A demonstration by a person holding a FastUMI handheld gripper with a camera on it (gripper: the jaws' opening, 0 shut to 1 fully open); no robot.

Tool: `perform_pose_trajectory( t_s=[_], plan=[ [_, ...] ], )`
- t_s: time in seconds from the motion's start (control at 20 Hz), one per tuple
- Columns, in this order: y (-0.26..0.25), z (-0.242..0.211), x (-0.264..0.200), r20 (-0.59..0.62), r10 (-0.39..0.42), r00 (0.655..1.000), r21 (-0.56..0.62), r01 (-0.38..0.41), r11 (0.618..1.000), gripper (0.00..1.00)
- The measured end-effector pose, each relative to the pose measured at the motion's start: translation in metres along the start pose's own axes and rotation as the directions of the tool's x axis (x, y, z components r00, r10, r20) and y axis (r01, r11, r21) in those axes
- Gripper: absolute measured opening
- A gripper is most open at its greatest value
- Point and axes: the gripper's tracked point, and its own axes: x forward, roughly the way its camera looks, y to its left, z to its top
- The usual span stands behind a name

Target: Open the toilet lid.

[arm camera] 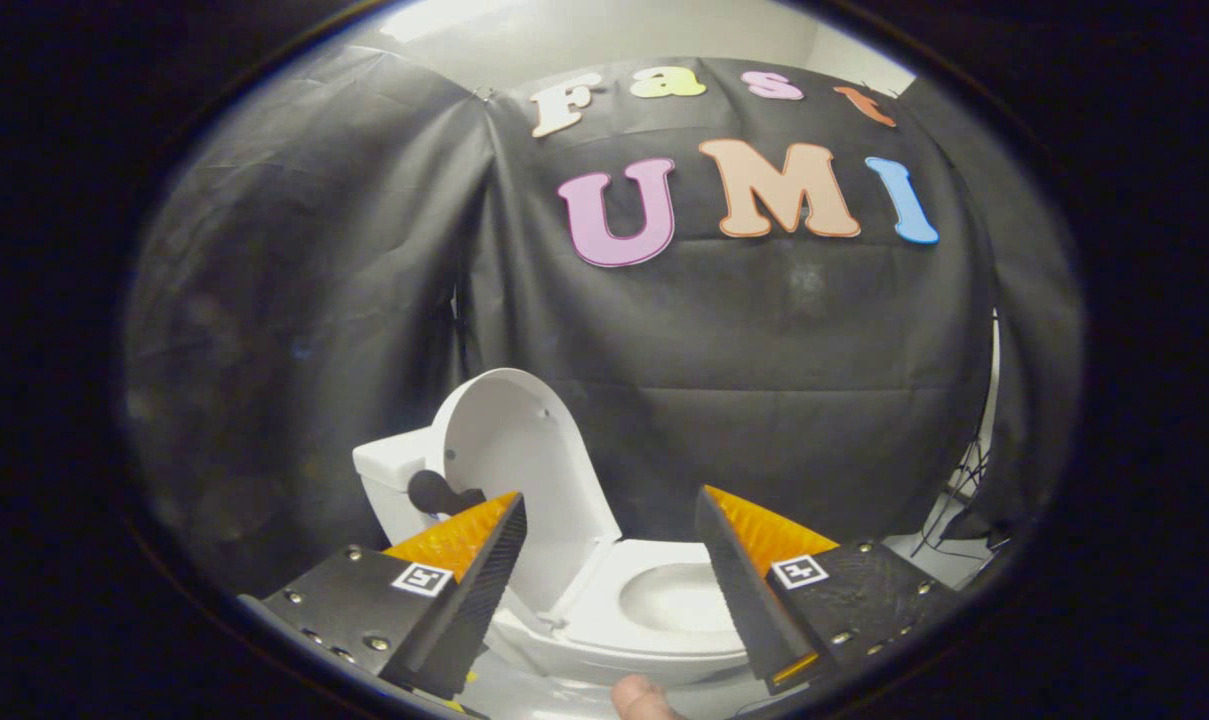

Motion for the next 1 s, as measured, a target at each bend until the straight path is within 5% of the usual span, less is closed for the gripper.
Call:
perform_pose_trajectory(
  t_s=[1.0],
  plan=[
    [-0.095,-0.002,-0.048,0.070,-0.033,0.997,0.057,0.029,0.998,1.00]
  ],
)
